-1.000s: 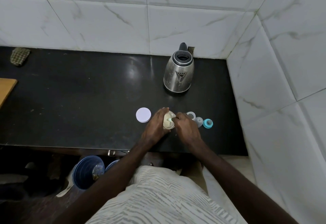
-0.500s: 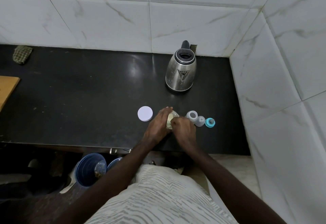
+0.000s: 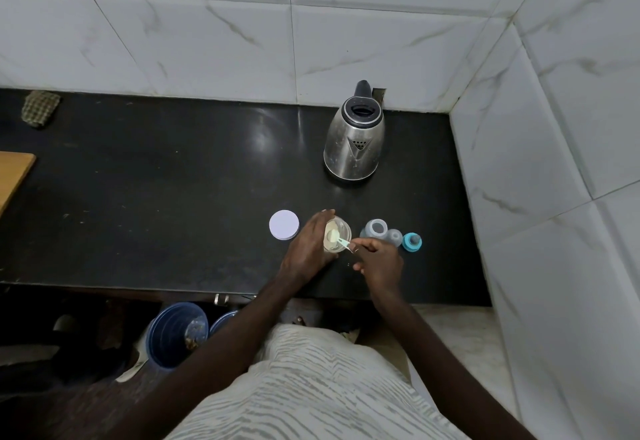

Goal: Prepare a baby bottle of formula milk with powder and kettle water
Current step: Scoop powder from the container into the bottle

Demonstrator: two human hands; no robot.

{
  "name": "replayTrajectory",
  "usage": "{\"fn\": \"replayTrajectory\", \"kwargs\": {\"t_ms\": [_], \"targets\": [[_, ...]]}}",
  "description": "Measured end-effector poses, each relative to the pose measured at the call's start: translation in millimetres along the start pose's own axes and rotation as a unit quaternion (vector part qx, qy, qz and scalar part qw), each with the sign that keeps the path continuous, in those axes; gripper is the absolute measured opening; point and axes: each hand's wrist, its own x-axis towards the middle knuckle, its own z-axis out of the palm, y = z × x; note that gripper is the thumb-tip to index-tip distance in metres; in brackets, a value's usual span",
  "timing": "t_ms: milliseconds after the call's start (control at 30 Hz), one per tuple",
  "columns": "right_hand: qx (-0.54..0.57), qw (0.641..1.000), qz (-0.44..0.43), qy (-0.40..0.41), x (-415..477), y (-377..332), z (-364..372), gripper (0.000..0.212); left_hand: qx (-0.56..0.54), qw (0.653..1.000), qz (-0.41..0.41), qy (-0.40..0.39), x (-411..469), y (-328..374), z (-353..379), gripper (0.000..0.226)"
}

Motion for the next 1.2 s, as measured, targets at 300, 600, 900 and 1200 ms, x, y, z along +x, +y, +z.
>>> {"fn": "replayTrajectory", "kwargs": {"t_ms": [300,600,900,1200], "targets": [[-0.154,0.965,-0.214,-0.002,0,11,-6,0.013,-0.014,1.0,-0.019,0.006,-1,6,-5,0.09],[-0.231,0.922,-0.309,0.021,-1,10,-6,0.012,-0.019,0.999,-0.037,0.005,1,5,-3,0.093],[-0.203,0.926,-0.317,0.024,-5,9,-6,0.013,-0.024,0.999,-0.043,0.01,1,-3,-1,0.095],[-0.043,0.992,-0.115,0.022,-6,-1,-5,0.01,-0.034,0.998,-0.054,0.025,3,-11,2,0.096]]}}
